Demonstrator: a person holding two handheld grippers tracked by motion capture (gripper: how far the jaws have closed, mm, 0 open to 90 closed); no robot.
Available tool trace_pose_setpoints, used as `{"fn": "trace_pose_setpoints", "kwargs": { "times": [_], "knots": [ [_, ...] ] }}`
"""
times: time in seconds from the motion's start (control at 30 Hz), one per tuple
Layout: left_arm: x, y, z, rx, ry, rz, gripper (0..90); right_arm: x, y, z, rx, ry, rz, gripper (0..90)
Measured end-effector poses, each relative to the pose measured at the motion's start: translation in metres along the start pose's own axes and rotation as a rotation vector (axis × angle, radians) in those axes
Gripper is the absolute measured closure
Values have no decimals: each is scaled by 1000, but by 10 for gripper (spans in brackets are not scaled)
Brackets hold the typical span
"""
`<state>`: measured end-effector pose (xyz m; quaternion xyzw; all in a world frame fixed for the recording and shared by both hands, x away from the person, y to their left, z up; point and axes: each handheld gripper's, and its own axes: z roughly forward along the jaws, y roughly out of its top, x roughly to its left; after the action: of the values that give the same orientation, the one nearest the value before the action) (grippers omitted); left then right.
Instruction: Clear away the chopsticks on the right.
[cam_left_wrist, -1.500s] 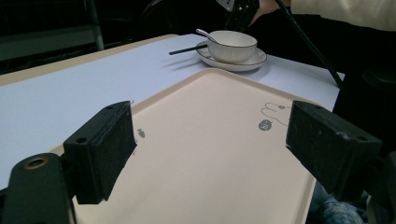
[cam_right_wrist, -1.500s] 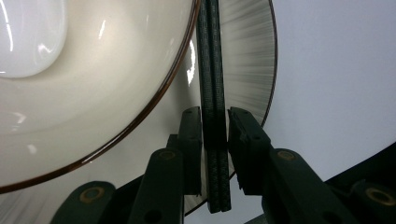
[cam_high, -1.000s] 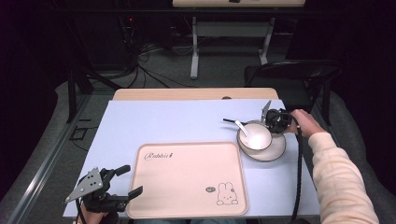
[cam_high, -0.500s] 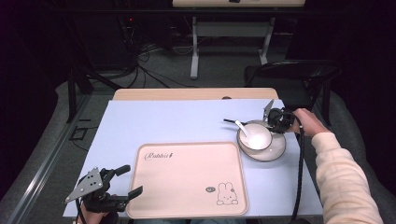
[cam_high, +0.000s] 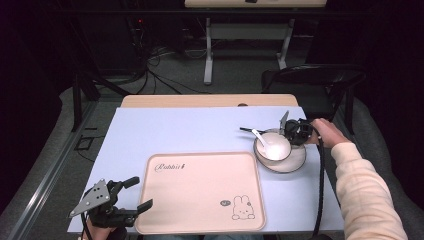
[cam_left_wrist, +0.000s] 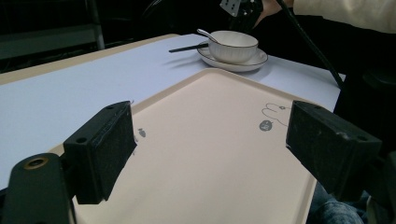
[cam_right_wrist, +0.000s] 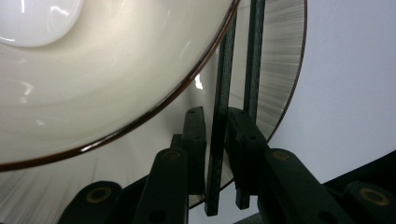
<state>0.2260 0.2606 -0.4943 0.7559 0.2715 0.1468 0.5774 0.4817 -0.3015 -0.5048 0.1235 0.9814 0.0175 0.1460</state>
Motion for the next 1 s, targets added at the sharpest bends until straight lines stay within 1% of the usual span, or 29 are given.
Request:
{"fn": "trace_pose_setpoints", "kwargs": {
  "times": [0.13,0.17,0.2,0.23,0.27,0.3,0.33,0.4,0.43,0.47,0.5,0.53,0.57,0.6,0.63,0.67,0.7,0.73,0.8,0.87,0.93,0.97,1.0],
  "knots": [
    [0,0,0,0,1,1,154,1,0,2,-15,6,3,837],
    [1,0,-1,3,-13,1,154,0,-1,1,-23,3,-12,843],
    [1,0,-1,12,-19,2,154,0,-1,0,-21,8,-15,846],
    [1,1,-1,13,-19,4,154,1,-1,-1,-23,6,-4,846],
    [1,1,-1,13,-19,4,154,0,-2,-3,-25,10,-14,847],
    [1,1,-1,13,-19,4,154,0,-2,-3,-25,10,-14,847],
    [1,1,-1,13,-19,4,154,0,-2,-5,-37,4,-13,848],
    [1,1,-1,13,-19,3,154,-1,-2,-7,-34,6,-20,847],
    [1,1,-1,13,-19,3,154,0,-3,-8,-46,-4,-11,848],
    [1,1,-1,14,-19,4,154,0,-4,-9,-50,1,6,848],
    [1,1,-1,13,-19,3,154,0,-4,-10,-55,-6,8,848],
    [1,1,-1,13,-19,3,154,-3,-5,-13,-60,-14,-1,848],
    [1,1,-1,13,-19,3,154,-3,-5,-13,-60,-14,-1,848],
    [1,1,-1,14,-19,3,154,-1,-5,-14,-58,-16,28,848],
    [1,1,-1,14,-19,4,154,-3,-6,-16,-69,-23,34,848],
    [1,1,0,15,-19,4,154,-4,-6,-19,-66,-25,30,848],
    [1,1,0,16,-19,5,154,-5,-7,-21,-80,-33,47,848],
    [1,1,0,15,-18,5,154,-6,-8,-25,-79,-40,60,848],
    [1,1,-1,13,-19,4,154,-7,-9,-27,-76,-44,64,848],
    [1,1,-1,13,-19,4,154,-7,-10,-31,-71,-55,85,848],
    [1,1,0,15,-18,5,154,-7,-11,-33,-66,-55,90,848],
    [1,1,0,15,-20,6,154,-6,-12,-35,-59,-64,98,847],
    [0,0,1,6,-12,5,154,-6,-12,-37,-53,-64,109,848]
  ]
}}
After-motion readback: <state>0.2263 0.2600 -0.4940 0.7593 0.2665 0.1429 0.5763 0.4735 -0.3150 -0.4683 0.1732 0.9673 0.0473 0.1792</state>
